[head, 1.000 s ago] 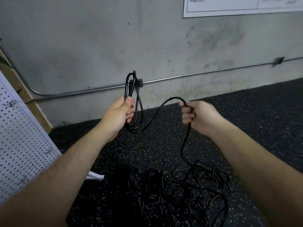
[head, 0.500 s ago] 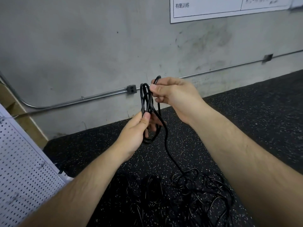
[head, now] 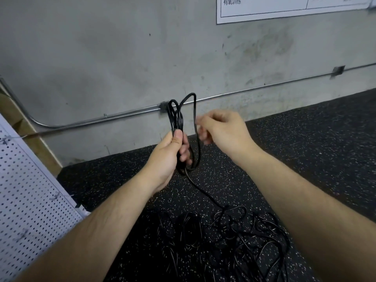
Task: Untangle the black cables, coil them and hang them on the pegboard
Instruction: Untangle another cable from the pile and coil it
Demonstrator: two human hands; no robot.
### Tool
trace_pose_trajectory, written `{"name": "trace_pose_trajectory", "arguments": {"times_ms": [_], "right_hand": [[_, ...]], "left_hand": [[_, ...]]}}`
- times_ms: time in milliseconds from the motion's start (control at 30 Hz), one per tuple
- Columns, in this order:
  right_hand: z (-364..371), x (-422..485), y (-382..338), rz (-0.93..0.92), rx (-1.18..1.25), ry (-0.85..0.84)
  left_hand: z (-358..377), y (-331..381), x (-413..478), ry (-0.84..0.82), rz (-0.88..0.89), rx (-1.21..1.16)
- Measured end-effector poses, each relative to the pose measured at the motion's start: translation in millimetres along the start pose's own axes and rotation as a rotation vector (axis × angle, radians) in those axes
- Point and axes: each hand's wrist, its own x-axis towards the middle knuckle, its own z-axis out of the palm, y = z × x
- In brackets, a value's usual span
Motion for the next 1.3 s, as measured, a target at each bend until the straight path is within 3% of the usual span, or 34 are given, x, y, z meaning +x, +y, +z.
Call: {"name": "trace_pose_trajectory", "arguments": {"times_ms": [67, 200, 333, 433, 633, 767, 867, 933, 1033, 1133, 1300], "right_hand": [[-2, -8, 18, 0.05, -0.263, -0.09], [4, -23, 61, 0.214, -0.6, -0.57], [0, -30, 82, 0.322, -0.557, -0.875], [-14, -30, 96, 0.437, -0.583, -0.972], [-39, -30, 125, 0.395, -0.506, -0.687], [-38, -22, 115, 0.234, -0.597, -0.433], [-33, -4, 90, 0.325, -0.447, -0.119], [-29, 9, 69, 0.497, -0.164, 0.019], [-28, 23, 37, 0.697, 0.351, 0.022], [-26, 24, 8, 0.674, 0.778, -0.002], [-7, 19, -16, 0.514, 0.945, -0.041]], "left_hand": [[-6, 4, 5, 0.036, 0.014, -0.018], [-13, 13, 10, 0.066, 0.04, -0.135], [-26, 24, 8, 0.08, 0.075, -0.193], [-48, 37, 8, 0.104, 0.109, -0.26], [-87, 50, 4, 0.18, 0.144, -0.335], [-89, 39, 4, 0.112, 0.127, -0.169], [-84, 29, 3, 0.017, 0.102, 0.019], [-80, 20, 2, -0.03, 0.088, 0.127], [-68, 5, -2, -0.078, 0.061, 0.384], [-48, -7, -7, -0.088, 0.06, 0.593], [-15, -14, -12, -0.024, 0.106, 0.618]]}}
